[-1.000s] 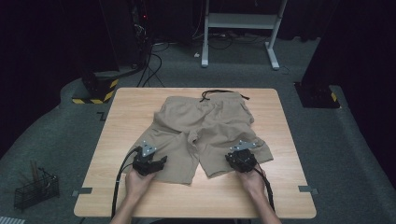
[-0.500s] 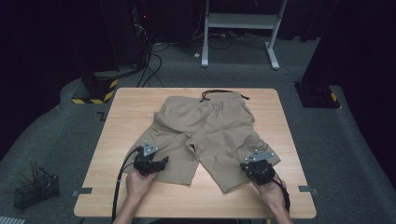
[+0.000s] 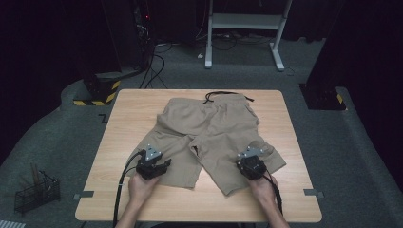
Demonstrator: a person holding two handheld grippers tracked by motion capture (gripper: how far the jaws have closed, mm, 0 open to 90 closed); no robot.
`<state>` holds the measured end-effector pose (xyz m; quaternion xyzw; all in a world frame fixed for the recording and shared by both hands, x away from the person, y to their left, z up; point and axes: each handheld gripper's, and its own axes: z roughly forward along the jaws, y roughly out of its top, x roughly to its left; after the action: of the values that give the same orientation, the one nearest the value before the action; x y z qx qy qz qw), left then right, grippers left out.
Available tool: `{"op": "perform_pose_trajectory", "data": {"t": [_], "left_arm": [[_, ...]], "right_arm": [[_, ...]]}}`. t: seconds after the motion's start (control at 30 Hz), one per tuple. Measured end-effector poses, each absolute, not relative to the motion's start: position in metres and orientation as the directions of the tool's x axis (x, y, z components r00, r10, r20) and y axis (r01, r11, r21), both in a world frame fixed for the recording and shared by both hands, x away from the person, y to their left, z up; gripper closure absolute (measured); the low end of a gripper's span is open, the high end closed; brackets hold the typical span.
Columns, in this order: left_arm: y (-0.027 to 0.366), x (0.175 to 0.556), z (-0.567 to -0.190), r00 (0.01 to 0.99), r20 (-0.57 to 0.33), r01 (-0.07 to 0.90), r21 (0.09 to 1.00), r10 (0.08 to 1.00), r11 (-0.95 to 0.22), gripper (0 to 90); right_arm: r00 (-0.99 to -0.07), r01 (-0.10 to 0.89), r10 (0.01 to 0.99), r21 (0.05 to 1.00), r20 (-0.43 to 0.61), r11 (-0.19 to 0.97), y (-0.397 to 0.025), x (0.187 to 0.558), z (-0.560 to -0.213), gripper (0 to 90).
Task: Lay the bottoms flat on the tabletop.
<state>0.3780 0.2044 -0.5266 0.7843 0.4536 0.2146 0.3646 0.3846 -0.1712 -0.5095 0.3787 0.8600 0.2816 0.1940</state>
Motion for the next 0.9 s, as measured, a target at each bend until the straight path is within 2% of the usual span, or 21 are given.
{"op": "perform_pose_trajectory", "data": {"t": [0.1, 0.23, 0.27, 0.33, 0.37, 0.4, 0.43, 0.5, 0.53, 0.6, 0.63, 0.67, 0.77, 0.9], "left_arm": [[0.204, 0.378, -0.527, 0.496, 0.005, 0.555, 0.767, 0.868, -0.322, 51.6], [0.204, 0.378, -0.527, 0.496, 0.004, 0.556, 0.767, 0.868, -0.321, 51.6], [0.204, 0.378, -0.527, 0.496, 0.005, 0.556, 0.767, 0.868, -0.322, 51.6], [0.204, 0.378, -0.527, 0.496, 0.005, 0.556, 0.767, 0.868, -0.322, 51.6], [0.204, 0.378, -0.527, 0.495, 0.006, 0.555, 0.767, 0.869, -0.322, 51.8], [0.204, 0.378, -0.527, 0.495, 0.006, 0.555, 0.767, 0.869, -0.322, 53.1], [0.204, 0.378, -0.527, 0.496, 0.005, 0.554, 0.768, 0.868, -0.321, 56.2], [0.204, 0.377, -0.526, 0.502, 0.006, 0.549, 0.770, 0.865, -0.324, 64.9], [0.204, 0.377, -0.526, 0.509, 0.005, 0.546, 0.771, 0.861, -0.328, 64.9], [0.204, 0.376, -0.526, 0.514, -0.001, 0.544, 0.773, 0.858, -0.326, 73.9], [0.204, 0.376, -0.526, 0.513, -0.017, 0.554, 0.770, 0.858, -0.316, 77.2], [0.206, 0.375, -0.525, 0.518, -0.029, 0.563, 0.764, 0.855, -0.315, 84.3], [0.207, 0.366, -0.523, 0.538, -0.053, 0.577, 0.750, 0.841, -0.322, 87.5], [0.206, 0.345, -0.519, 0.598, -0.086, 0.589, 0.721, 0.797, -0.364, 88.3]], "right_arm": [[-0.682, 0.528, 0.726, 0.623, -0.095, 0.578, -0.183, 0.353, -0.508, 90.0], [-0.695, 0.537, 0.716, 0.614, -0.067, 0.579, -0.191, 0.340, -0.506, 89.8], [-0.696, 0.532, 0.714, 0.616, -0.073, 0.581, -0.192, 0.338, -0.506, 87.0], [-0.672, 0.509, 0.731, 0.645, -0.116, 0.570, -0.193, 0.339, -0.501, 73.8], [-0.622, 0.497, 0.772, 0.697, -0.129, 0.517, -0.193, 0.348, -0.491, 64.2], [-0.622, 0.497, 0.772, 0.697, -0.129, 0.517, -0.193, 0.348, -0.491, 64.2], [-0.575, 0.488, 0.807, 0.734, -0.138, 0.473, -0.193, 0.362, -0.483, 59.9], [-0.524, 0.505, 0.836, 0.733, -0.161, 0.457, -0.193, 0.380, -0.481, 57.6], [-0.524, 0.505, 0.836, 0.733, -0.161, 0.457, -0.193, 0.380, -0.481, 57.6], [-0.499, 0.549, 0.857, 0.719, -0.127, 0.426, -0.194, 0.393, -0.486, 56.8], [-0.492, 0.564, 0.860, 0.703, -0.134, 0.433, -0.194, 0.398, -0.491, 56.5], [-0.496, 0.568, 0.851, 0.678, -0.170, 0.466, -0.191, 0.401, -0.502, 55.2], [-0.509, 0.569, 0.843, 0.668, -0.172, 0.480, -0.189, 0.401, -0.511, 55.1], [-0.503, 0.576, 0.856, 0.691, -0.122, 0.437, -0.191, 0.401, -0.515, 54.6]]}}
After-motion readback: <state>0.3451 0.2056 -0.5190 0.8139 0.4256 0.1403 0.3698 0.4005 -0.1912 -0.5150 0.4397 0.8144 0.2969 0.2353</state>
